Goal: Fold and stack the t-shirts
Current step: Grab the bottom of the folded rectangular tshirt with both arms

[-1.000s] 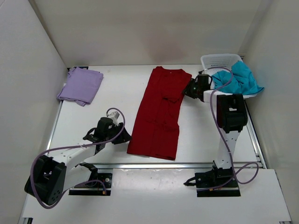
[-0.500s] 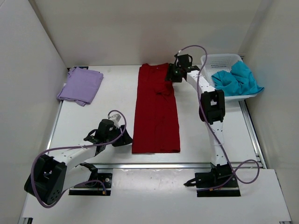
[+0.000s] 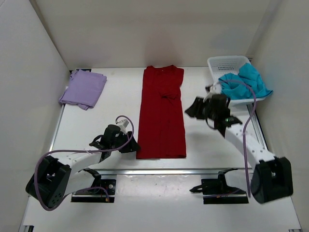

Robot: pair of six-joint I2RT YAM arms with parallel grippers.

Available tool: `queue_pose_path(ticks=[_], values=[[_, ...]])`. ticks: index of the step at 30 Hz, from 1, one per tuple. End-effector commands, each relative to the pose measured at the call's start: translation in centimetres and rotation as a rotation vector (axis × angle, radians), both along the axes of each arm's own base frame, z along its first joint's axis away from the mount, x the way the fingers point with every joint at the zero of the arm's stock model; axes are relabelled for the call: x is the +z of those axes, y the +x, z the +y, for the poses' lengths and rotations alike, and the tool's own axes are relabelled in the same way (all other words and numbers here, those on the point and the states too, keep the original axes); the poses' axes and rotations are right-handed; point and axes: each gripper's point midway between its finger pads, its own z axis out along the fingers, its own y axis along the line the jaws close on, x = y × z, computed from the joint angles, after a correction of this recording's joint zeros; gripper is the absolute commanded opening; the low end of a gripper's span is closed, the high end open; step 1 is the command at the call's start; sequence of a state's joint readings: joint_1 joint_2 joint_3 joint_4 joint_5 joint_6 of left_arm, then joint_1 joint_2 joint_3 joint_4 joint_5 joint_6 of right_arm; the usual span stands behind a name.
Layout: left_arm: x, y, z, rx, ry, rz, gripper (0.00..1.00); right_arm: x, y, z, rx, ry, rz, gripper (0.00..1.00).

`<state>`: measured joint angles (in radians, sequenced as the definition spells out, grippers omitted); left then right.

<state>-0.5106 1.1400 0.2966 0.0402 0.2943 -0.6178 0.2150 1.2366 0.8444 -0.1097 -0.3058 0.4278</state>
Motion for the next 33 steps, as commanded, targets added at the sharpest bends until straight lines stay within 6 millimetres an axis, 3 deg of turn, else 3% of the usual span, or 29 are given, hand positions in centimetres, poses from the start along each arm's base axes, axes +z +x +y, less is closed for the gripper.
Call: queue_pose_path(ticks=[1, 2, 3, 5, 8, 13, 16, 21, 24, 27, 29, 33], values=[[-2.2, -3.2, 0.7, -0.052, 0.055, 0.088, 0.55, -6.8, -6.7, 0.4, 0.020, 0.011, 0.150, 0.39], [-2.5, -3.5, 0.9, -0.047, 0.063, 0.090, 0.55, -6.6, -7.9, 0.3, 0.027, 0.020, 0.136, 0.39], [-2.7, -4.0, 0.9, -0.051, 0.064, 0.100, 0.54, -9.2, -10.1, 0.3, 0.034, 0.018, 0.209, 0.39], [-3.1, -4.8, 0.8, -0.051, 0.056, 0.112, 0.53, -11.3, -13.8, 1.0, 0.080, 0.059, 0.266, 0.40], [-3.8, -5.8, 0.9, -0.062, 0.064, 0.136, 0.52, -12.6, -16.0, 2.1, 0.109, 0.082, 0.285, 0.42], [-4.5, -6.6, 1.4, -0.055, 0.079, 0.156, 0.49, -13.8, -17.3, 2.4, 0.111, 0.141, 0.330, 0.43], [-4.0, -6.2, 1.5, -0.032, 0.062, 0.137, 0.48, -15.4, -18.1, 2.0, 0.084, 0.150, 0.366, 0.39], [-4.2, -6.6, 1.1, -0.049, 0.057, 0.156, 0.44, -15.7, -18.6, 2.2, 0.098, 0.163, 0.383, 0.31], [-4.6, -6.9, 1.2, -0.047, 0.064, 0.178, 0.29, -15.4, -18.5, 2.7, 0.111, 0.191, 0.381, 0.20], [-4.4, -7.0, 0.8, -0.062, 0.062, 0.169, 0.10, -15.3, -18.9, 3.3, 0.138, 0.200, 0.387, 0.00], [-4.3, -7.1, 0.9, -0.068, 0.078, 0.169, 0.00, -15.0, -19.1, 3.4, 0.149, 0.188, 0.383, 0.00], [-4.0, -9.8, 1.1, -0.099, 0.032, 0.247, 0.00, -15.0, -22.1, 3.9, 0.192, 0.144, 0.445, 0.00]])
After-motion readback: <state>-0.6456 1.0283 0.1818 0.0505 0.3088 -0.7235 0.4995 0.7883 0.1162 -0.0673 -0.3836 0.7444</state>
